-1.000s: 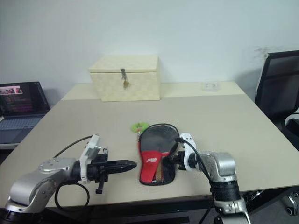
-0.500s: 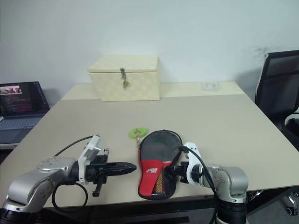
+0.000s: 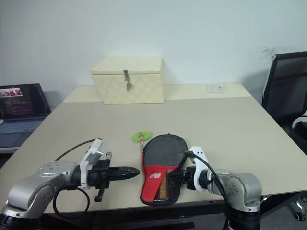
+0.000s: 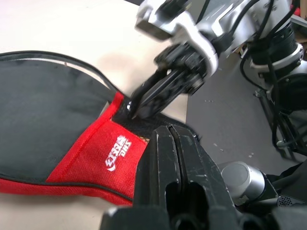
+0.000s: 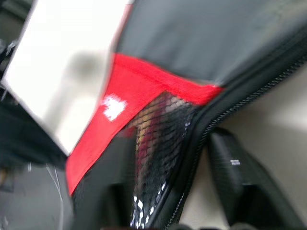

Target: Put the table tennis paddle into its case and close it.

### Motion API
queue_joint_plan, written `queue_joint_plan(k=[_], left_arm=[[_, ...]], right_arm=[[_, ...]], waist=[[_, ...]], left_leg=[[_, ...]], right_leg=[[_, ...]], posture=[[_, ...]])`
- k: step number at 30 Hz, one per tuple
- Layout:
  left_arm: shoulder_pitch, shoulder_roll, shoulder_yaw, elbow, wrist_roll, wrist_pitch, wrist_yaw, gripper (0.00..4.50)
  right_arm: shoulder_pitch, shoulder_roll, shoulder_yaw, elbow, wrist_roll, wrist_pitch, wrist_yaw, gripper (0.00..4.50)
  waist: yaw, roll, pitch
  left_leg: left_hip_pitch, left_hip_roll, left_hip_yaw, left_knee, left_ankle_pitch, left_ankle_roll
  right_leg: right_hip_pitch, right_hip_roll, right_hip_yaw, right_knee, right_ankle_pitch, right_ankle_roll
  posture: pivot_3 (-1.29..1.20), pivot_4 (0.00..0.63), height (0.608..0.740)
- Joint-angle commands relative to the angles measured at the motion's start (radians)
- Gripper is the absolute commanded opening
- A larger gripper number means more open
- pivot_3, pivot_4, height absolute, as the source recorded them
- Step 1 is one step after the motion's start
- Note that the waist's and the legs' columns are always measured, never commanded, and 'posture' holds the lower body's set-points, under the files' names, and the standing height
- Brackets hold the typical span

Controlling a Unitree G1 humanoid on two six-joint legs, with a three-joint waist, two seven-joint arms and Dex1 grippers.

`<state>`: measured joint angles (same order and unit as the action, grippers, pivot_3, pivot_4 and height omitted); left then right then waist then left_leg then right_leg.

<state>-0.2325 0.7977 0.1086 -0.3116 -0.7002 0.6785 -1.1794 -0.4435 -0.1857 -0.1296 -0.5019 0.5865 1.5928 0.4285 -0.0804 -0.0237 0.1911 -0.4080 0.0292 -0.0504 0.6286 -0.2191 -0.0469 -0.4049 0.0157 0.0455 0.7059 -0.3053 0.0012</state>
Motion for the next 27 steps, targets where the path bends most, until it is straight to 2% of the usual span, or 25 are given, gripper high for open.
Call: queue_joint_plan(k=[1,3,4,8,11,14,18,25,27], left_arm=[[0.007,0.005,0.047,-0.012,-0.005,-0.024,0.029,0.0],[-0.001,0.001,0.054,0.011,0.005,-0.029,0.055,0.0],[-0.008,-0.003,0.055,0.024,0.012,-0.035,0.068,0.0],[-0.048,-0.025,0.058,0.068,0.02,-0.044,0.116,0.0],[-0.1,-0.055,0.047,0.139,0.074,-0.096,0.175,0.0],[-0.152,-0.075,0.028,0.225,0.16,-0.147,0.247,0.6],[-0.24,-0.111,0.009,0.383,0.282,-0.231,0.36,1.94],[-0.431,-0.202,-0.01,0.668,0.392,-0.296,0.479,4.44],[-0.493,-0.225,-0.021,0.766,0.412,-0.296,0.483,4.48]], right_arm=[[-0.054,-0.157,0.06,-0.086,0.083,-0.13,0.159,3.59],[-0.102,-0.195,0.033,-0.046,0.112,-0.188,0.209,4.29],[-0.125,-0.204,0.016,-0.02,0.128,-0.207,0.226,4.49],[-0.171,-0.242,0.027,0.053,0.146,-0.291,0.283,4.49],[-0.188,-0.216,0.115,0.128,0.085,-0.388,0.267,4.49],[-0.197,-0.175,0.205,0.209,-0.007,-0.5,0.217,4.5],[-0.197,-0.12,0.274,0.289,-0.096,-0.594,0.154,4.5],[-0.178,-0.091,0.298,0.286,-0.114,-0.609,0.129,4.5],[-0.177,-0.086,0.299,0.286,-0.116,-0.607,0.123,4.5]], waist=[[0.0,0.0,0.0],[0.0,0.0,0.0],[-0.001,0.0,0.0],[0.002,-0.001,0.0],[0.005,-0.001,0.0],[0.005,-0.001,0.0],[0.007,-0.001,0.0],[0.032,-0.001,0.0],[0.037,-0.001,0.0]], left_leg=[[0.0,0.0,0.0,0.0,0.0,0.0],[0.0,0.0,0.0,0.0,0.0,0.0],[0.0,-0.001,0.0,0.0,0.0,0.0],[-0.001,-0.001,-0.001,0.0,0.0,0.0],[-0.002,-0.001,-0.001,0.0,0.0,0.0],[-0.002,-0.001,0.0,0.0,0.0,0.0],[-0.003,0.0,-0.001,0.0,0.0,0.0],[-0.008,-0.001,-0.004,0.002,0.0,0.0],[-0.008,-0.001,-0.003,0.002,0.0,0.0]], right_leg=[[0.0,0.0,0.0,-0.001,0.0,0.0],[0.0,0.0,0.0,-0.002,0.0,0.0],[0.0,0.001,0.0,-0.003,0.0,0.0],[0.001,0.002,-0.001,-0.003,0.0,0.0],[0.001,0.002,-0.001,-0.005,0.0,0.0],[0.001,0.002,-0.001,-0.006,0.001,0.0],[0.0,0.001,-0.001,-0.006,0.002,-0.002],[-0.002,0.0,-0.004,-0.007,0.005,-0.002],[-0.002,0.0,-0.004,-0.007,0.006,-0.002]], posture=[[0.0,0.15,0.74],[0.0,0.15,0.74],[0.0,0.15,0.74],[0.0,0.15,0.74],[0.0,0.15,0.74],[0.0,0.15,0.74],[0.0,0.15,0.74],[0.0,0.15,0.74],[0.0,0.15,0.74]])
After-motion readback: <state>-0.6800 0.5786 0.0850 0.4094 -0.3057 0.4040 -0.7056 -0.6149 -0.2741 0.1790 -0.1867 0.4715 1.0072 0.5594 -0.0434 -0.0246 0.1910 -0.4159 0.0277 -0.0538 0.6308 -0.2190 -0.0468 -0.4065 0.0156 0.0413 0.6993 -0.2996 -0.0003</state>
